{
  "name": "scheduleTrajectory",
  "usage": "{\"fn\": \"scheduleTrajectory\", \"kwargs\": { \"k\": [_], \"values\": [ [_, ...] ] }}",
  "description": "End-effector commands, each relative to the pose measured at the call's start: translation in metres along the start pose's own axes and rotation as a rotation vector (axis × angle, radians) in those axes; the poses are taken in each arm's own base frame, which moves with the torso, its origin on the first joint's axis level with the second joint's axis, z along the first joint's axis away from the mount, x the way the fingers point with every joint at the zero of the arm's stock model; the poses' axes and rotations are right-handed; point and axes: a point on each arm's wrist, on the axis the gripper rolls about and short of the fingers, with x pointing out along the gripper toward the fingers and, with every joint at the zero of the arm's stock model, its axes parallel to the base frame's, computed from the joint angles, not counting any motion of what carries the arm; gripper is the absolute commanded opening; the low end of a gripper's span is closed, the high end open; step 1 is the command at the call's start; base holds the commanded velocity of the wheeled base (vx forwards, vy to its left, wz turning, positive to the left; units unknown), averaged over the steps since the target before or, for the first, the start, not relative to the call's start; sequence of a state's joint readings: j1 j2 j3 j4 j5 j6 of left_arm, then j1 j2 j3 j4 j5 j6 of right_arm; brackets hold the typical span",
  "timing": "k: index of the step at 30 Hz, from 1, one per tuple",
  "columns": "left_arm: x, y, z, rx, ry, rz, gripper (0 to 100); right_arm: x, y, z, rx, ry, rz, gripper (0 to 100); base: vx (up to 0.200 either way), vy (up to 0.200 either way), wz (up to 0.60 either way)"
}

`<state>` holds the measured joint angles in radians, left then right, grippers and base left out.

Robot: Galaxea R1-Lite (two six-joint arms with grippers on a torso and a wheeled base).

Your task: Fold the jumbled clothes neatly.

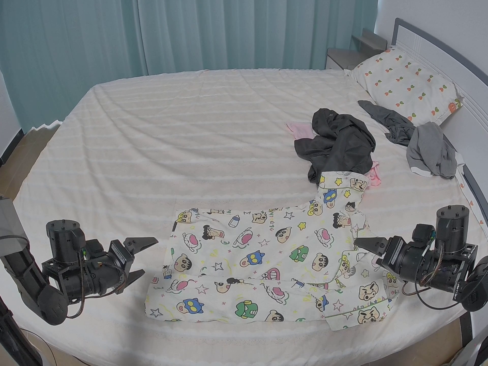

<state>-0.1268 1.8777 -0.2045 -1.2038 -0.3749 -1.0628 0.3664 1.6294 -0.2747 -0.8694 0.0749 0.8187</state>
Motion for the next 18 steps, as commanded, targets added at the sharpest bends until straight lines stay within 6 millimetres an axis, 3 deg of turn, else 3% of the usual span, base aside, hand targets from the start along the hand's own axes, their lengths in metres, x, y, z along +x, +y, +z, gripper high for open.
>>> {"fn": "scheduleTrajectory", "kwargs": {
  "k": [1,3,8,13,18],
  "values": [
    [0.025,0.000,0.015,0.109,-0.054,-0.013,100,-0.001,0.001,-0.002,-0.031,0.007,0.005,100,0.000,0.000,0.00],
    [0.038,0.000,0.025,0.189,-0.086,-0.006,100,-0.001,0.002,-0.003,-0.035,0.008,0.005,100,0.000,0.000,0.00],
    [0.095,0.000,0.059,0.444,-0.110,0.072,100,0.000,0.005,-0.002,-0.043,-0.008,0.003,100,0.000,0.000,0.00],
    [0.127,-0.015,0.082,0.475,-0.048,0.115,100,-0.002,0.007,-0.006,-0.060,-0.002,0.006,100,0.000,0.000,0.00],
    [0.153,-0.012,0.091,0.497,-0.020,0.131,100,-0.003,0.010,-0.007,-0.066,-0.002,0.020,100,0.000,0.000,0.00]
  ]
}}
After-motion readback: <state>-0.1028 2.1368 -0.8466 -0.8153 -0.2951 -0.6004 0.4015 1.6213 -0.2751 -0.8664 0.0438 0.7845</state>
